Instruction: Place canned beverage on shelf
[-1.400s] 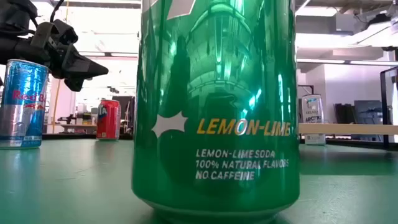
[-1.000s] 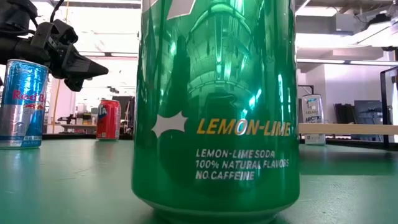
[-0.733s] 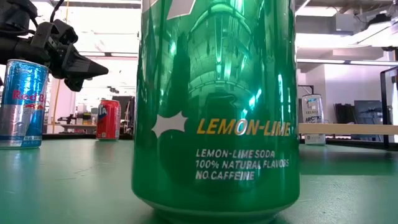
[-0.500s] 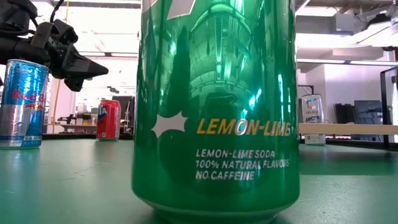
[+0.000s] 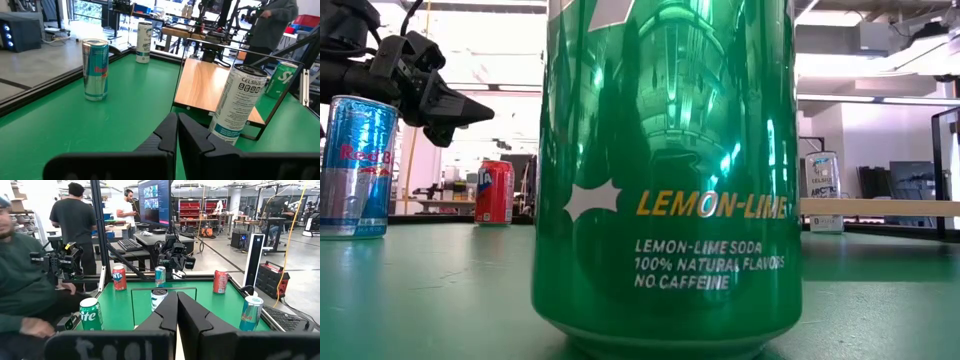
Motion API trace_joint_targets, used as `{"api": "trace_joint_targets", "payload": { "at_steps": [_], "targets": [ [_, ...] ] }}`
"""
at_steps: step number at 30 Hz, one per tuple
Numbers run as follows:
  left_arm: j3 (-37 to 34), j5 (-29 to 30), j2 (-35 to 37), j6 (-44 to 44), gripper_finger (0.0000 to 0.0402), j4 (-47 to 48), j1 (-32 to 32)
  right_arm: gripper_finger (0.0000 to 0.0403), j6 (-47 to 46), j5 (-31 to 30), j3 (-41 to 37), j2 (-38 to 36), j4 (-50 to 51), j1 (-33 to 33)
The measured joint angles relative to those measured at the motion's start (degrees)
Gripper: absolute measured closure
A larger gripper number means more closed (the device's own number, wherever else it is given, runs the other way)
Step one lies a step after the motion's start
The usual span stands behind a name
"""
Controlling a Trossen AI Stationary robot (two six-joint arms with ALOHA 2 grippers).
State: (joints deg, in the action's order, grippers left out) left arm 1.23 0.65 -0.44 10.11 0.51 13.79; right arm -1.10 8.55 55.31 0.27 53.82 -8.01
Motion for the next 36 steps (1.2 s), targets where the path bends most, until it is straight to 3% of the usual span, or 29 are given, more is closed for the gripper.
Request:
{"api": "trace_joint_targets", "payload": {
  "at_steps": [23, 36],
  "targets": [
    [0.00, 0.01, 0.00, 0.20, 0.0402, -0.01, -0.01, 0.0370, 0.02, 0.00, 0.02, 0.00, 0.00, 0.00],
    [0.00, -0.03, 0.00, 7.72, 0.0402, -0.02, 0.01, 0.0370, 0.01, -0.01, 0.00, 0.00, 0.01, 0.01]
  ]
}}
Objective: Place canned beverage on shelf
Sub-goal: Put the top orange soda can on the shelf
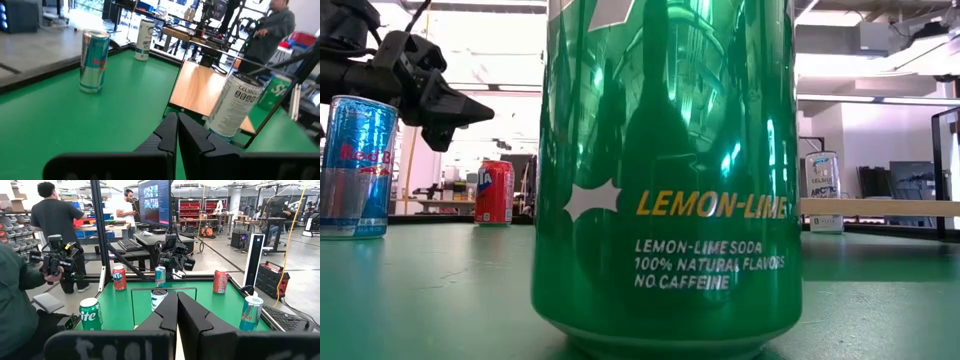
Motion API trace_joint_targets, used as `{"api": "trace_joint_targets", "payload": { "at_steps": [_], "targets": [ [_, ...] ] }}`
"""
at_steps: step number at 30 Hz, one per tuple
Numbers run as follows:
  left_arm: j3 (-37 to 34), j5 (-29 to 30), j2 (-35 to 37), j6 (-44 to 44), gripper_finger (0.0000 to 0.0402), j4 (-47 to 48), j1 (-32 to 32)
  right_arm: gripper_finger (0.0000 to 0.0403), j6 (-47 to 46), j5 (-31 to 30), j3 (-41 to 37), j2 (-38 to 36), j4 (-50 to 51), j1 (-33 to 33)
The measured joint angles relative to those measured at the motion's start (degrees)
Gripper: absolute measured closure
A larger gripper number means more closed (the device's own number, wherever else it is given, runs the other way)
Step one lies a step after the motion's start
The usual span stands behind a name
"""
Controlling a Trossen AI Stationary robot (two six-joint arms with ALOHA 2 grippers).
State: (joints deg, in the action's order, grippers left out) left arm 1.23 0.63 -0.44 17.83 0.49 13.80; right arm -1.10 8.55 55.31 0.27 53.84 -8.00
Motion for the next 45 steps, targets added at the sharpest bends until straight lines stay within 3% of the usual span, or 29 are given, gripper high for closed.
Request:
{"api": "trace_joint_targets", "payload": {
  "at_steps": [3, 13, 16, 21, 27, 31, 37, 45],
  "targets": [
    [0.00, 0.15, 0.01, 2.95, 0.0402, -0.01, -0.02, 0.0370, 0.01, -0.01, 0.00, 0.00, -0.01, 0.01],
    [0.00, 1.79, 0.01, 1.31, 0.0402, -0.44, -0.02, 0.0370, -1.11, 0.00, 0.01, -0.01, -0.66, -0.01],
    [-0.07, 7.09, 0.02, -0.64, 0.0402, -1.68, -0.02, 0.0370, -3.34, -0.96, -0.01, 0.00, -2.00, 0.01],
    [-0.07, 18.25, 0.02, -0.73, 0.0402, -3.55, 0.00, 0.0370, -3.43, -4.81, -2.65, 0.27, -12.39, -0.01],
    [-0.07, 23.86, 0.00, -1.14, 0.0402, -6.10, 0.00, 0.0370, -0.78, -7.23, -4.94, 8.10, -23.02, 0.17],
    [-0.07, 22.07, 0.02, -1.92, 0.0402, -10.19, 0.02, 0.0370, -0.07, -7.16, -4.94, 16.99, -29.64, 0.17],
    [-0.07, 13.61, -0.03, -9.86, 0.0390, -11.08, 0.00, 0.0370, -0.26, -6.66, -3.32, 30.08, -36.97, 0.17],
    [1.66, 6.17, -0.43, -15.63, 0.0297, -11.45, 0.00, 0.0370, -2.05, -5.42, 4.28, 44.61, -39.51, 2.01]
  ]
}}
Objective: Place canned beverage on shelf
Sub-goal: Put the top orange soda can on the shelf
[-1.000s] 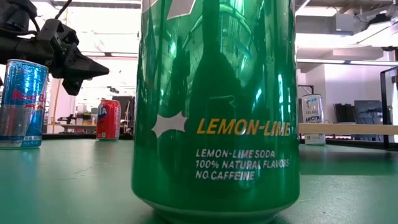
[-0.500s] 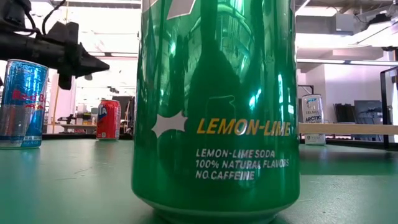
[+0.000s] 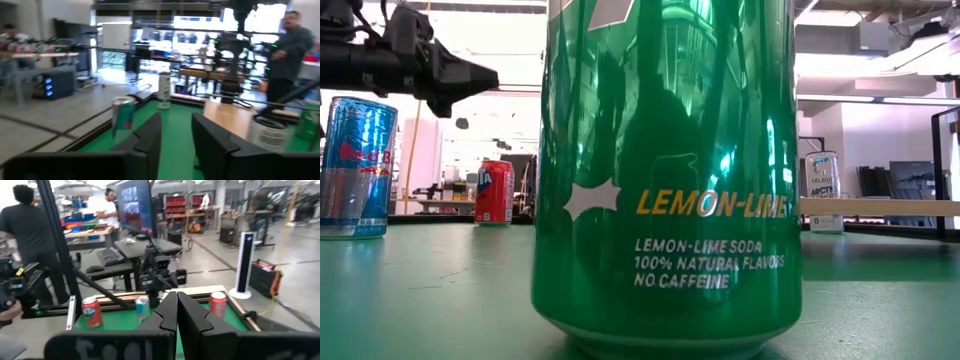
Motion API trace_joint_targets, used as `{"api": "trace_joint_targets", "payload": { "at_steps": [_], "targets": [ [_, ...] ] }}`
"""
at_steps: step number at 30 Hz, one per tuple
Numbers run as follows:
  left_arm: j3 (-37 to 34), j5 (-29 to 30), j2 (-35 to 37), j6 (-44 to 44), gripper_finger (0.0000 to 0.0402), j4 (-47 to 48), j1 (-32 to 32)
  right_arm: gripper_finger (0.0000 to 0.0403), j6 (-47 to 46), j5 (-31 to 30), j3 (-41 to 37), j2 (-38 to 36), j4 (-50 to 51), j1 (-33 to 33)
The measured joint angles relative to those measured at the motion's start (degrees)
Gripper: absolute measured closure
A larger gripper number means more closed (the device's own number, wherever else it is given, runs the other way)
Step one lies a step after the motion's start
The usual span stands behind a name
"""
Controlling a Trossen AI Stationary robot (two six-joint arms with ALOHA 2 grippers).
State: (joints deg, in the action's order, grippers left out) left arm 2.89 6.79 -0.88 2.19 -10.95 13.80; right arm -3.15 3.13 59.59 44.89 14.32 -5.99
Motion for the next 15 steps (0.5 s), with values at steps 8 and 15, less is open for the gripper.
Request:
{"api": "trace_joint_targets", "payload": {
  "at_steps": [8, 15],
  "targets": [
    [4.10, -1.54, -3.29, -1.08, 0.0205, -0.17, -0.02, 0.0374, 5.86, -0.68, 9.09, 11.37, -0.42, 6.89],
    [7.85, -1.63, -10.07, -1.77, 0.0183, -0.14, -0.02, 0.0378, 9.13, -8.07, 14.10, 19.16, -0.36, 13.02]
  ]
}}
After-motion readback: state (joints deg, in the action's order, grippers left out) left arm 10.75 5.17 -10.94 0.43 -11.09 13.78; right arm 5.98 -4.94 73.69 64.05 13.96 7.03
